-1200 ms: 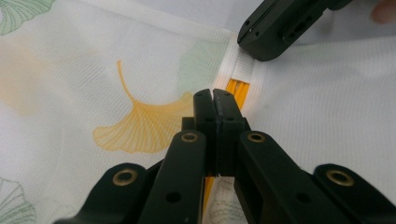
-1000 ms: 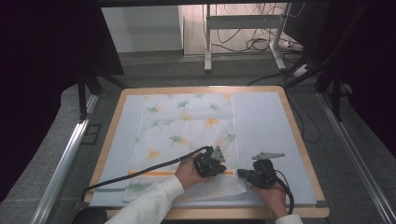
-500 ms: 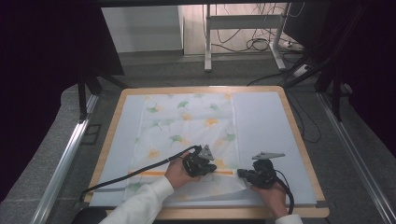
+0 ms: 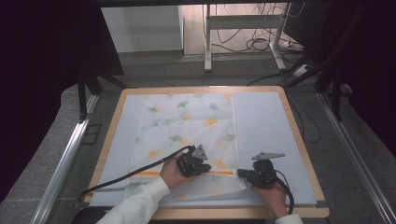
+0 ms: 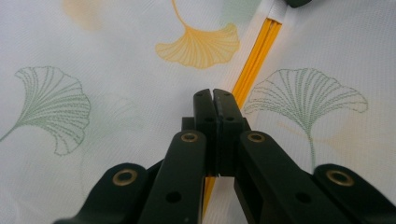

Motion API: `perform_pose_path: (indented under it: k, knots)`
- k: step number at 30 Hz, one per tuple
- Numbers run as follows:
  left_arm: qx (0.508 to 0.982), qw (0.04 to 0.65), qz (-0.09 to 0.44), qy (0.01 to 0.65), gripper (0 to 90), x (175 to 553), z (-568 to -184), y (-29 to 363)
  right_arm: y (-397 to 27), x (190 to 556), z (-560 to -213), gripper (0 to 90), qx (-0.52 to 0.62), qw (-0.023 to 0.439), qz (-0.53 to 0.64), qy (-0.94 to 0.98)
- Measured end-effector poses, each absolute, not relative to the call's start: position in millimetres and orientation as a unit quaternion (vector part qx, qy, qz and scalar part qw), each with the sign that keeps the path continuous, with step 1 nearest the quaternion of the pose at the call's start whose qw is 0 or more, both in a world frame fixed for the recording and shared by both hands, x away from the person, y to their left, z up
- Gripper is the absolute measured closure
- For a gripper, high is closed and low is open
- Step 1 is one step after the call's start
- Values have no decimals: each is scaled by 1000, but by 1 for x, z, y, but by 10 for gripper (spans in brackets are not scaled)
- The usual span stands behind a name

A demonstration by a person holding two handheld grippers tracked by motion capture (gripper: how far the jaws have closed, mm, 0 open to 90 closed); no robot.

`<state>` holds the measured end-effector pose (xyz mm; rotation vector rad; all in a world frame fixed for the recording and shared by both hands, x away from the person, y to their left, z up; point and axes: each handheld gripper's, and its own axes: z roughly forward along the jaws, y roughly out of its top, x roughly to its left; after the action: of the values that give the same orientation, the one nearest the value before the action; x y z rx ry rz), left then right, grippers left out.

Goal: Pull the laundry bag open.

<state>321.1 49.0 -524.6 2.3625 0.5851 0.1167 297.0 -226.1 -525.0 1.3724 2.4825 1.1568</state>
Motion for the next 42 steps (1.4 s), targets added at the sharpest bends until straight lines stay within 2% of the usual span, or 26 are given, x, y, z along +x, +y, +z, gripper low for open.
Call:
perform_pose_path:
  k: [42]
  knots:
    - [902, 346, 34, 255, 900, 318, -526, 82, -226, 297, -525, 895, 446, 40, 378, 810]
